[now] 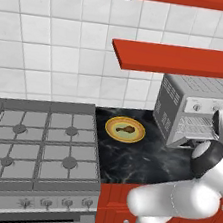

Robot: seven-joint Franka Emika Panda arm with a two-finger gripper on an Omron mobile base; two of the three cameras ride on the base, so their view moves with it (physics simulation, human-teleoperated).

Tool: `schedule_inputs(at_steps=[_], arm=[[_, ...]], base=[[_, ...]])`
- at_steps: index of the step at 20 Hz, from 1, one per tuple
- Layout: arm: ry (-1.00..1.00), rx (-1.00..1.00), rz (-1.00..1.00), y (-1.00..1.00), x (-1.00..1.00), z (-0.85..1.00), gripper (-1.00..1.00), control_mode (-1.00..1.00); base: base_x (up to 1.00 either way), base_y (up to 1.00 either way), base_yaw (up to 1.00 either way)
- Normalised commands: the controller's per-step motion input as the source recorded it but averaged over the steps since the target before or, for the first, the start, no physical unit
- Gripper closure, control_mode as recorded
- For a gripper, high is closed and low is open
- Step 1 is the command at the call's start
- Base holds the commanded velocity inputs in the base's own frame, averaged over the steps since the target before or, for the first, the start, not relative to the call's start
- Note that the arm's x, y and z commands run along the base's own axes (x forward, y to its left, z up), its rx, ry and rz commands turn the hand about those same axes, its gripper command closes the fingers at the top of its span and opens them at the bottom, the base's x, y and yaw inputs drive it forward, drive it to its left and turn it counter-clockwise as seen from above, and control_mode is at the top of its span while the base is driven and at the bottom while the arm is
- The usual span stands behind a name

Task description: Open the toaster oven door. Place the hotdog bun on the top rack in the toaster oven and place the chicken drumstick on the bottom rack.

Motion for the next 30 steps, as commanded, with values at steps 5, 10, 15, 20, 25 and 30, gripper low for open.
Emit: schedule_inputs(at_steps=[5,10,15,20,25,30], arm=[[0.25,0.0,0.0,0.0,-0.92,1.0,1.0,-1.0],[0.32,0.0,0.0,0.0,-0.8,1.0,1.0,-1.0],[0.36,0.0,0.0,-0.02,-0.63,1.0,1.0,-1.0],[0.28,0.0,0.0,-0.02,-0.95,1.0,1.0,-1.0],[0.25,-0.02,0.0,0.0,-0.94,1.0,1.0,-1.0],[0.23,-0.14,0.0,0.19,-0.6,0.99,1.0,-1.0]], base=[[0.0,0.0,0.0],[0.0,0.0,0.0],[0.0,0.0,0.0],[0.0,0.0,0.0],[0.0,0.0,0.0],[0.0,0.0,0.0]])
